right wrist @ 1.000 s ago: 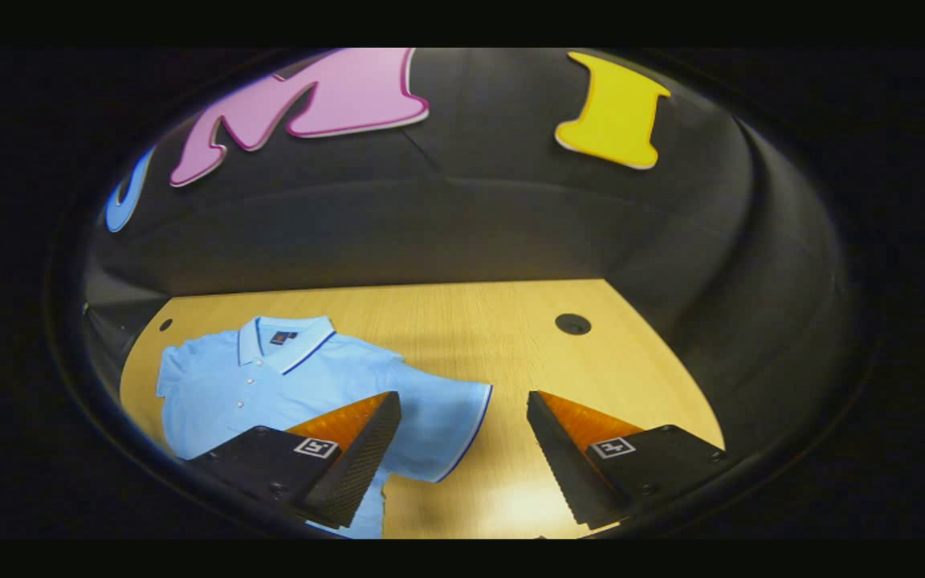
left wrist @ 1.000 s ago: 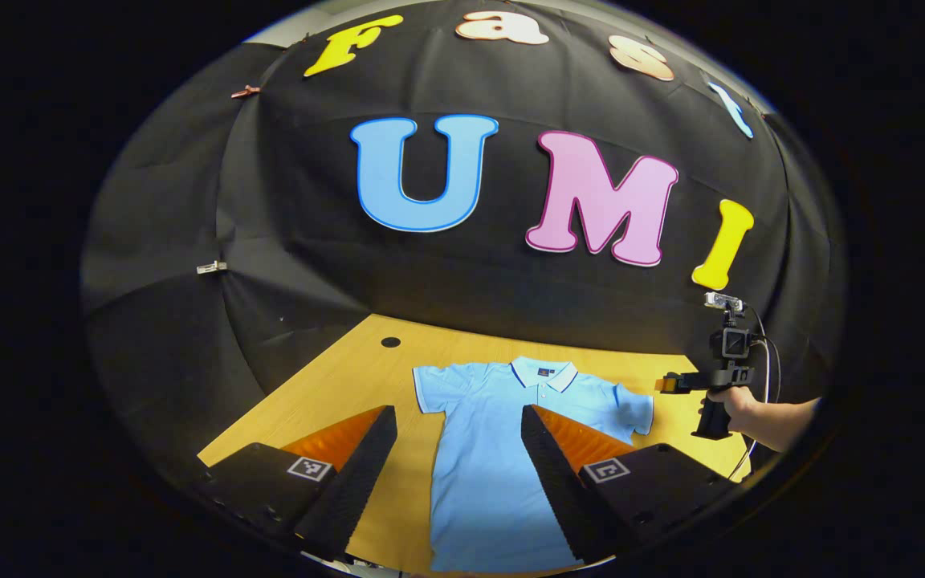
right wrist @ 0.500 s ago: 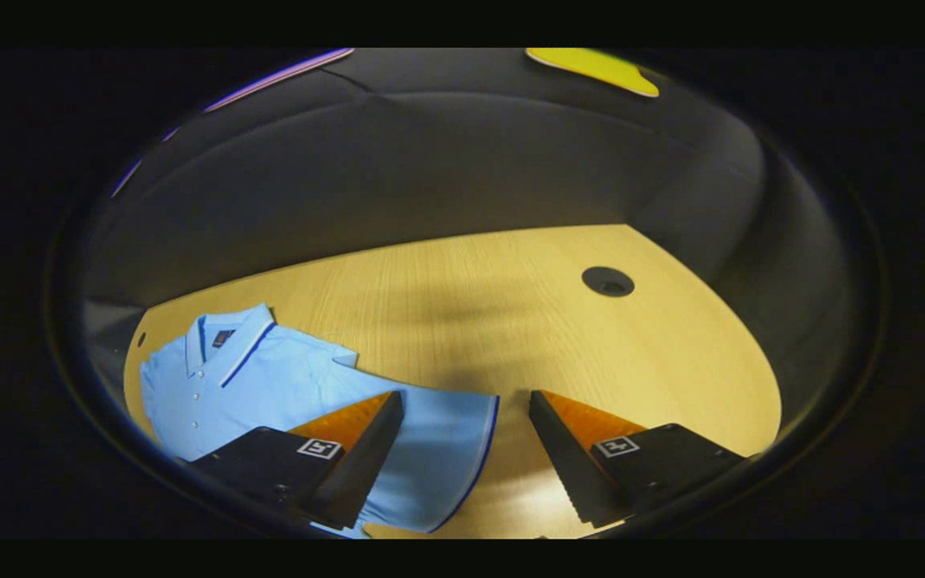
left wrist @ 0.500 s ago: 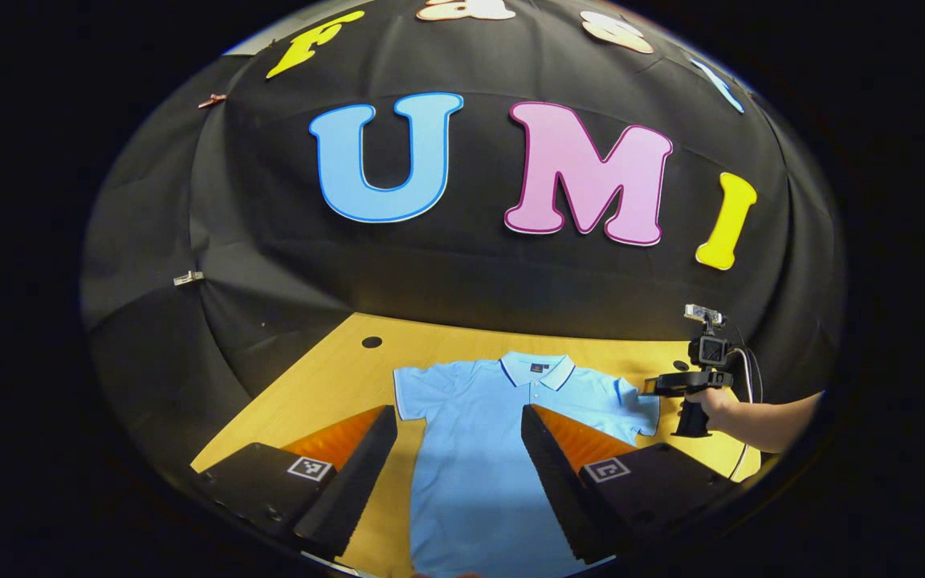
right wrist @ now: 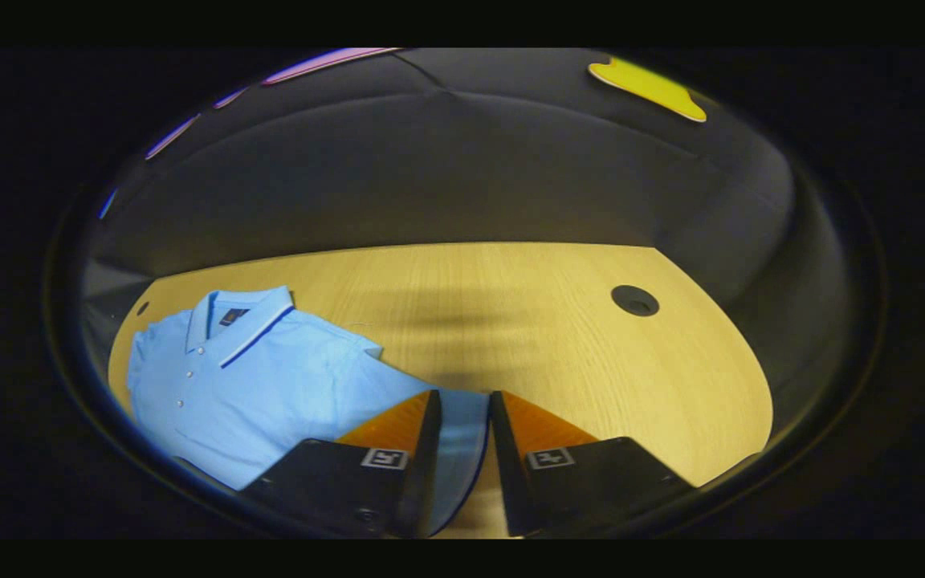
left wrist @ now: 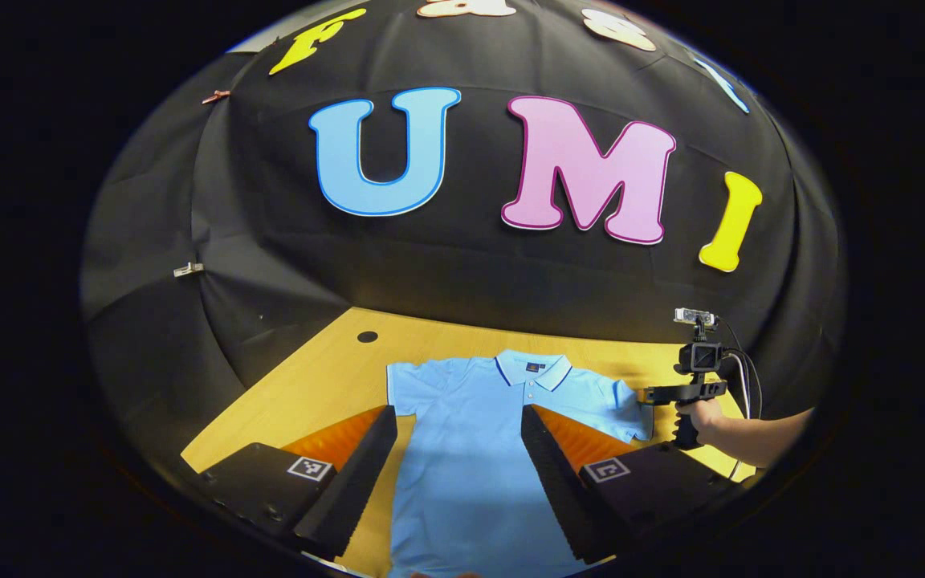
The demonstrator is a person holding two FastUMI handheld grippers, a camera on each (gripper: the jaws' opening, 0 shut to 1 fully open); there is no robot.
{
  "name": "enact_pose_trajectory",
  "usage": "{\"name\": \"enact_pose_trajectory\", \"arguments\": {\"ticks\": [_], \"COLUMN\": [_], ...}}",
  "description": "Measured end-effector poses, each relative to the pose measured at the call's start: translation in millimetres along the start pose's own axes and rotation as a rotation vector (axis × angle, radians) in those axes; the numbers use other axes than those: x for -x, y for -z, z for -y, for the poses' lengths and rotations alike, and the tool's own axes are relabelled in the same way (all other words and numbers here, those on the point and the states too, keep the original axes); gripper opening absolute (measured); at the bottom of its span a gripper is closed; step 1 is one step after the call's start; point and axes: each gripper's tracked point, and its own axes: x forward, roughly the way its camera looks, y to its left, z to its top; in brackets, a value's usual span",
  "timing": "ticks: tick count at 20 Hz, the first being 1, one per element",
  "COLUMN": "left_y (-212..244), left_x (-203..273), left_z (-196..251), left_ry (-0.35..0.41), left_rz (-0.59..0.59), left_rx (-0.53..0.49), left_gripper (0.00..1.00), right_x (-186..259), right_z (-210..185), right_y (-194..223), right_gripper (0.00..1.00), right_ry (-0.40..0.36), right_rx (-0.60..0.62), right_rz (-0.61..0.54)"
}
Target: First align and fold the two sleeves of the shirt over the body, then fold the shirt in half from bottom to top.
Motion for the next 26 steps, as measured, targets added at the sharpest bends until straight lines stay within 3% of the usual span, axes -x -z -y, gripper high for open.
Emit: {"name": "enact_pose_trajectory", "arguments": {"ticks": [1,2,5,7,8,10,11,13,15,16,17,18,20,21,22,23,25,26], "left_y": [3.8,5.2,14.6,18.8,19.9,23.8,24.9,25.1,23.6,22.5,23.8,23.2,26.5,28.4,29.3,30.2,30.4,30.1], "left_x": [-0.5,-1.8,-4.0,-8.8,-10.3,-13.9,-15.0,-16.0,-15.5,-15.0,-15.0,-13.6,-9.8,-7.8,-6.2,-4.8,-0.9,-0.7], "left_z": [-1.1,-2.8,-8.3,-11.4,-13.4,-17.6,-19.4,-23.1,-26.0,-27.6,-29.8,-32.3,-37.8,-41.7,-46.5,-51.9,-63.3,-70.2], "left_ry": [-0.003,-0.009,-0.023,-0.029,-0.033,-0.041,-0.042,-0.044,-0.041,-0.039,-0.039,-0.043,-0.045,-0.05,-0.055,-0.062,-0.079,-0.086], "left_rz": [-0.003,-0.008,-0.025,-0.037,-0.042,-0.048,-0.049,-0.05,-0.046,-0.044,-0.042,-0.039,-0.037,-0.038,-0.039,-0.036,-0.031,-0.03], "left_rx": [-0.003,-0.002,0.025,0.043,0.045,0.041,0.042,0.046,0.052,0.051,0.05,0.049,0.059,0.067,0.074,0.081,0.092,0.098], "left_gripper": [0.98,0.98,0.98,0.98,0.98,0.98,0.98,0.98,0.98,0.98,0.98,0.98,0.98,0.98,0.98,0.98,0.98,0.98], "right_x": [1.2,2.7,1.5,1.3,0.1,3.4,6.3,14.9,26.8,31.8,35.9,40.6,46.5,50.0,52.7,56.1,58.4,58.0], "right_z": [-0.1,1.5,6.4,4.4,4.0,0.5,-0.9,-8.1,-23.7,-31.6,-40.7,-49.1,-68.8,-78.4,-90.5,-104.3,-132.7,-144.8], "right_y": [0.6,-1.9,-1.9,-2.8,-2.1,-5.8,-10.1,-24.5,-40.0,-47.3,-53.8,-58.7,-67.5,-71.8,-75.8,-80.4,-83.1,-81.4], "right_gripper": [0.26,0.26,0.01,0.05,0.0,0.05,0.0,0.05,0.05,0.0,0.05,0.0,0.05,0.0,0.05,0.0,0.0,0.05], "right_ry": [-0.006,-0.007,0.018,0.008,-0.003,-0.011,-0.009,-0.013,-0.03,-0.036,-0.047,-0.053,-0.069,-0.075,-0.087,-0.102,-0.128,-0.133], "right_rx": [-0.003,-0.002,-0.055,-0.068,-0.066,-0.062,-0.051,-0.012,0.029,0.045,0.055,0.058,0.066,0.085,0.103,0.118,0.139,0.149], "right_rz": [-0.004,0.007,0.016,0.017,0.02,0.035,0.05,0.094,0.134,0.153,0.168,0.177,0.194,0.203,0.211,0.221,0.228,0.225]}}
